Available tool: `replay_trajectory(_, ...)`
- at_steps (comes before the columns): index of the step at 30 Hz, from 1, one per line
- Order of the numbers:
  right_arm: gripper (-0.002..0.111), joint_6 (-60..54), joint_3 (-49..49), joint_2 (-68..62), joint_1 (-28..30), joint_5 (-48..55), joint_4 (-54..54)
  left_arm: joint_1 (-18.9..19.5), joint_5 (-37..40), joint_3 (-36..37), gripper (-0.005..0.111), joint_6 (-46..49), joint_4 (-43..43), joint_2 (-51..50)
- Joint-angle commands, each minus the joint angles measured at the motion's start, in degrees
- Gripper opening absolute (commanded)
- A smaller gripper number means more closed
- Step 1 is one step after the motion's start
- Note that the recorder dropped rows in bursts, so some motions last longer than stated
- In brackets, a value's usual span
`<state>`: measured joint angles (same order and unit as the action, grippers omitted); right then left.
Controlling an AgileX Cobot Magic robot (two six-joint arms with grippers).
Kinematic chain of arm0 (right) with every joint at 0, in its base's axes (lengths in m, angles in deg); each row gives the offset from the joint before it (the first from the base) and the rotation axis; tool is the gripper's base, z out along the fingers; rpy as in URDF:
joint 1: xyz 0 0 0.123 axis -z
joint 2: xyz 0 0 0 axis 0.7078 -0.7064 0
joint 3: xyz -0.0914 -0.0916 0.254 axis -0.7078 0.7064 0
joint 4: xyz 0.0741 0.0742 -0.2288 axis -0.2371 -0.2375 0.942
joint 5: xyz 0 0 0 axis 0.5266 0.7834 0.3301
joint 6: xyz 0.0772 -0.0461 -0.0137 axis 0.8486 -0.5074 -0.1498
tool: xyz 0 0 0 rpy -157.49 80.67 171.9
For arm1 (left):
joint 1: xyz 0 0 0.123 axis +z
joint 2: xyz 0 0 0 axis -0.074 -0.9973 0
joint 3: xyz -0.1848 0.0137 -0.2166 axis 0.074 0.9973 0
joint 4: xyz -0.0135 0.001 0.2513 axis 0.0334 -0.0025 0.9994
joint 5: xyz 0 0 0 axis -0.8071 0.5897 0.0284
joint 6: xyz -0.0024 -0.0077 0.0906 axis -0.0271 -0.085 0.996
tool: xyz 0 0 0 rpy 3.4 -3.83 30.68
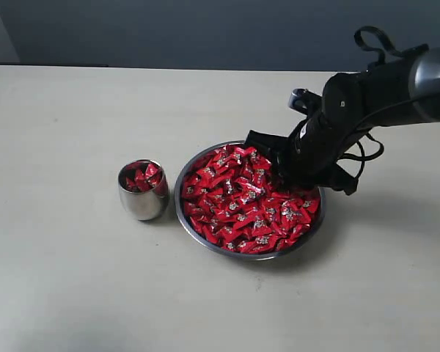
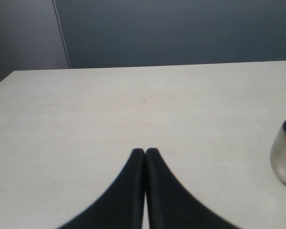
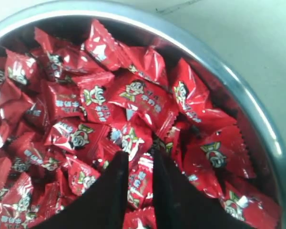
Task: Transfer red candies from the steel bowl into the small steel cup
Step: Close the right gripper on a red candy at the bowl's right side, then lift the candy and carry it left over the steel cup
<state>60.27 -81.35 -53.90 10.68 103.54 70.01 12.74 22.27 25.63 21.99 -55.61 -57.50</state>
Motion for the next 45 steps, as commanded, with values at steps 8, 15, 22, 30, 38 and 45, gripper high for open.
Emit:
replay_trajectory(8,0.019,-0.01,0.31,-1.62,0.09,-3.02,0.64,-0.11,-0.10,0.22,0.000,-0.15,0.07,0.26)
replay_trajectory(15,0.019,-0.01,0.31,-1.62,0.09,-4.50,0.64,-0.11,-0.10,0.22,0.000,-0.15,0.07,0.26)
replay_trajectory(22,0.000,-0.31,0.31,-1.62,0.09,-5.38,1.37,-0.11,-0.10,0.22,0.000,-0.15,0.07,0.26)
replay_trajectory(30,-0.001,-2.67,0.31,-1.24,0.09,-5.08,2.09,-0.11,-0.10,0.22,0.000,-0.15,0.07,0.26)
replay_trajectory(38,-0.001,-4.36,0.31,4.36,-0.04,-4.72,5.32,-0.11,-0.10,0.22,0.000,-0.15,0.07,0.26)
replay_trajectory(45,-0.001,-5.07,0.31,8.62,-0.04,-5.39,10.23,-0.11,-0.10,0.22,0.000,-0.15,0.07,0.26)
